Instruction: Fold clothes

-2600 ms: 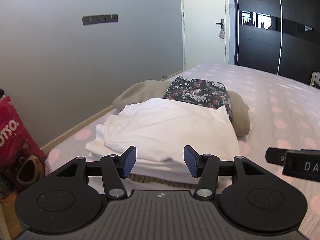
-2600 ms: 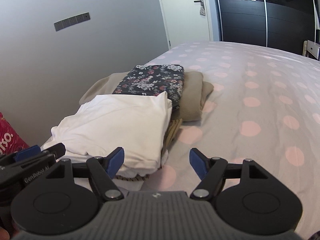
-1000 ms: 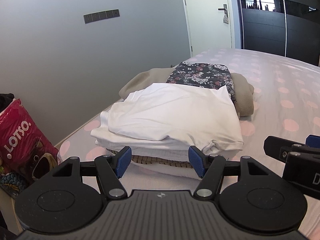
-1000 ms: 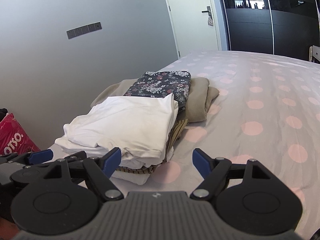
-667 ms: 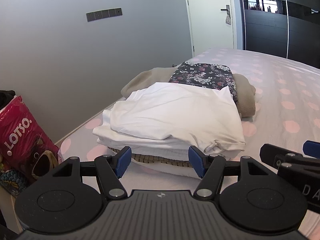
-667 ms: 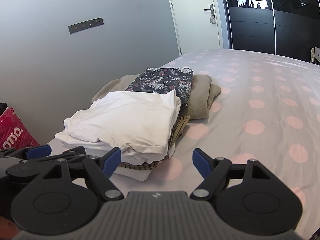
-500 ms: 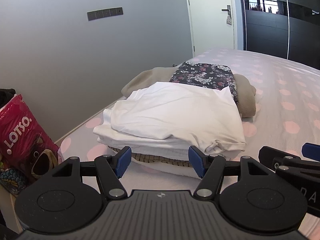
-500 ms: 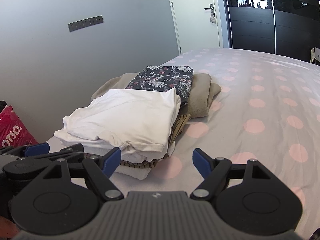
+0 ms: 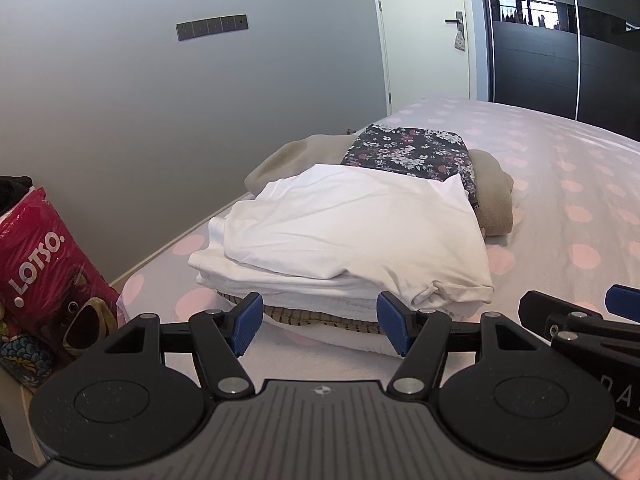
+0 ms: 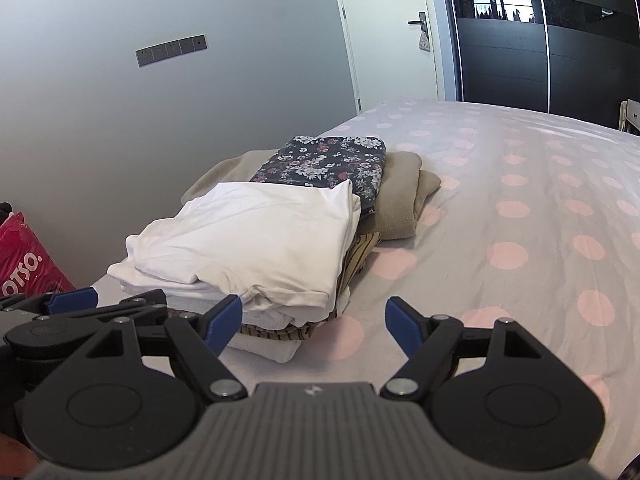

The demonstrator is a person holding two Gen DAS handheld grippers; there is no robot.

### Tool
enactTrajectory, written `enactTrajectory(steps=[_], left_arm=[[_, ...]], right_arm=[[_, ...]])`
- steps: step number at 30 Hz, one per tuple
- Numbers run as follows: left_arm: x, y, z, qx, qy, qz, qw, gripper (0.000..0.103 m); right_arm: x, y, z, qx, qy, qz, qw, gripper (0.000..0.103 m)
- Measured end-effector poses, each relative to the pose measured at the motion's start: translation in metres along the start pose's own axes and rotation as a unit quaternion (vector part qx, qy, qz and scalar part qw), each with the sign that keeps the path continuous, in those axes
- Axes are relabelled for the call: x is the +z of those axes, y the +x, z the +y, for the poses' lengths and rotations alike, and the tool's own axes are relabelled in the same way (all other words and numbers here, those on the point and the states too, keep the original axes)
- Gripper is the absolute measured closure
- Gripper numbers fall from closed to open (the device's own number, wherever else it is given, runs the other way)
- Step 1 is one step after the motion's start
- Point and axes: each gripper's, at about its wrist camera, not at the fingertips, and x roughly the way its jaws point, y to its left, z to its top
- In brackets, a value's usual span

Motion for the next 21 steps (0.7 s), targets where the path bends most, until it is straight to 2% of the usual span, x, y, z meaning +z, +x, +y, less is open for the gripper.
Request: enactTrajectory(steps=[21], left_arm=[[0.0003, 0.0005, -0.0019, 0.002, 0.001, 0.000, 1.0000, 0.042]], right_arm=[[-0.0007, -0.0027, -0.0003, -0.001, 0.001, -0.002, 1.000, 0.022]])
